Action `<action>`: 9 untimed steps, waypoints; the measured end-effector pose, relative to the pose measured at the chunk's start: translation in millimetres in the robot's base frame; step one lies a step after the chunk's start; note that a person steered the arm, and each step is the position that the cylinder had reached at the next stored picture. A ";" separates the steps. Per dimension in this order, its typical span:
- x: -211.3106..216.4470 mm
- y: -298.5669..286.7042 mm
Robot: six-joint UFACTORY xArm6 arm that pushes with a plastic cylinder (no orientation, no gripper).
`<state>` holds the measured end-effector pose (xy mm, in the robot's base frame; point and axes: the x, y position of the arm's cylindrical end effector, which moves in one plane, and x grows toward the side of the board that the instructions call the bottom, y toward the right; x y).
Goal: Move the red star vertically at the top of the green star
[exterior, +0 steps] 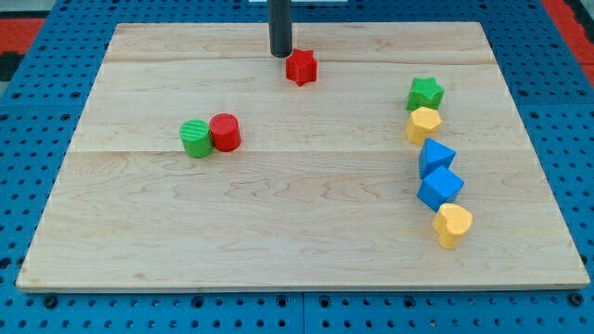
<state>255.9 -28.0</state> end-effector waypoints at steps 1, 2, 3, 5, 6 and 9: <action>34.0 -15.2; 43.5 -12.7; 14.5 18.6; 31.5 72.4; 33.0 81.2; 48.8 112.1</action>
